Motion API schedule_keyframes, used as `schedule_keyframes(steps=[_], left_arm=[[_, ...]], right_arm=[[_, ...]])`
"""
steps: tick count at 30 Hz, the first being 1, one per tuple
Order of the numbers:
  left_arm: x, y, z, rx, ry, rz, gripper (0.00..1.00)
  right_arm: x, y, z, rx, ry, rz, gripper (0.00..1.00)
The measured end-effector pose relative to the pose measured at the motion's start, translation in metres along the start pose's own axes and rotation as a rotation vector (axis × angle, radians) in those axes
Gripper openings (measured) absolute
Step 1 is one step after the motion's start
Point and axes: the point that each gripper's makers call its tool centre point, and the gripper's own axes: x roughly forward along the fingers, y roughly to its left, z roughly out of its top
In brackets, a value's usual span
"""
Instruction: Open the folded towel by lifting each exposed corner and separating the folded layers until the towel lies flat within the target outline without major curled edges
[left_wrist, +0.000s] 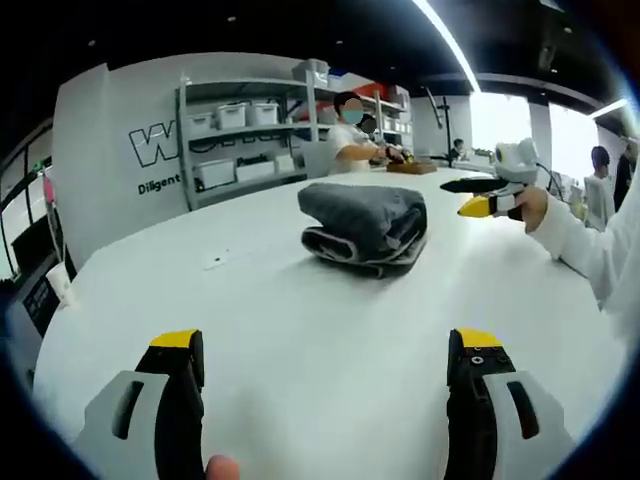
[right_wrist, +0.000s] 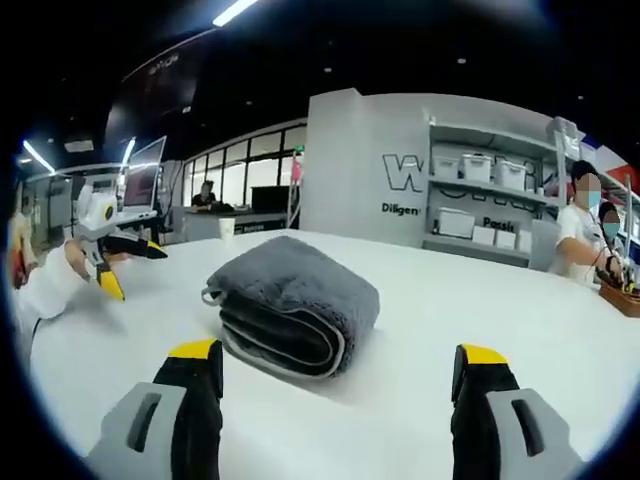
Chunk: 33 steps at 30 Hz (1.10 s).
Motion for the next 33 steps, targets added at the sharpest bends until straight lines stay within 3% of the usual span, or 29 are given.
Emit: schedule_keyframes(steps=[8,15,23,28,33], left_arm=[[0.002,-0.001,0.000,0.009,0.007,0.000,1.00],[0.001,0.001,-0.001,0.006,0.008,0.005,1.00],[-0.001,-0.002,0.002,0.010,-0.002,0.003,1.00],[-0.004,-0.002,0.004,0.010,-0.012,0.003,1.00],[-0.004,-0.003,0.005,0.008,-0.014,0.001,1.00]], right_arm=[[0.019,0.031,0.015,-0.075,0.001,0.053,0.96],[0.036,0.055,0.023,-0.191,0.005,0.087,0.94],[0.059,0.074,0.020,-0.300,0.036,0.102,0.94],[0.076,0.090,0.023,-0.416,0.036,0.106,0.92],[0.093,0.099,0.024,-0.523,0.039,0.096,0.85]])
